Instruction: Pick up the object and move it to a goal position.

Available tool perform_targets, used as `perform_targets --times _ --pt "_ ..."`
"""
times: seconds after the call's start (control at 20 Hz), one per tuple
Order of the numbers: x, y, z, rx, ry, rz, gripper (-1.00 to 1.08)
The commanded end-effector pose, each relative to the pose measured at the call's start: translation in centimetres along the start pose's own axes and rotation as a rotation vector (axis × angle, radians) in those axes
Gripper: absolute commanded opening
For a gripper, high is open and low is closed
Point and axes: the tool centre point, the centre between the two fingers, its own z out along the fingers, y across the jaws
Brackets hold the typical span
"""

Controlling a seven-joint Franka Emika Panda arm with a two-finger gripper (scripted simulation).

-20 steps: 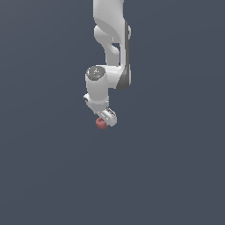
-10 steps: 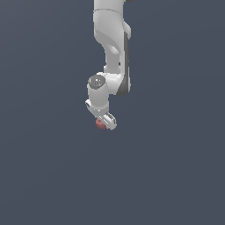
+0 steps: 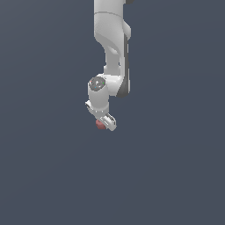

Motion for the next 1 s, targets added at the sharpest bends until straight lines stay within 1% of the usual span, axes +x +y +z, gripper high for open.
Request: perform_targets --times 0.0,0.3,0.5,0.75,0.95 --pt "0.0 0.0 0.1 -0.001 -0.001 0.000 -1.00" --pt "0.1 0.0 -0.1 0.000 0.000 0.000 -1.00" --pt "0.4 0.0 -0.9 0.000 0.000 0.000 -1.00" --pt "1.3 -0.1 -3.2 0.000 0.000 0.001 -1.00" --pt "2.4 -0.1 -5.9 -0.001 0.000 0.001 -1.00"
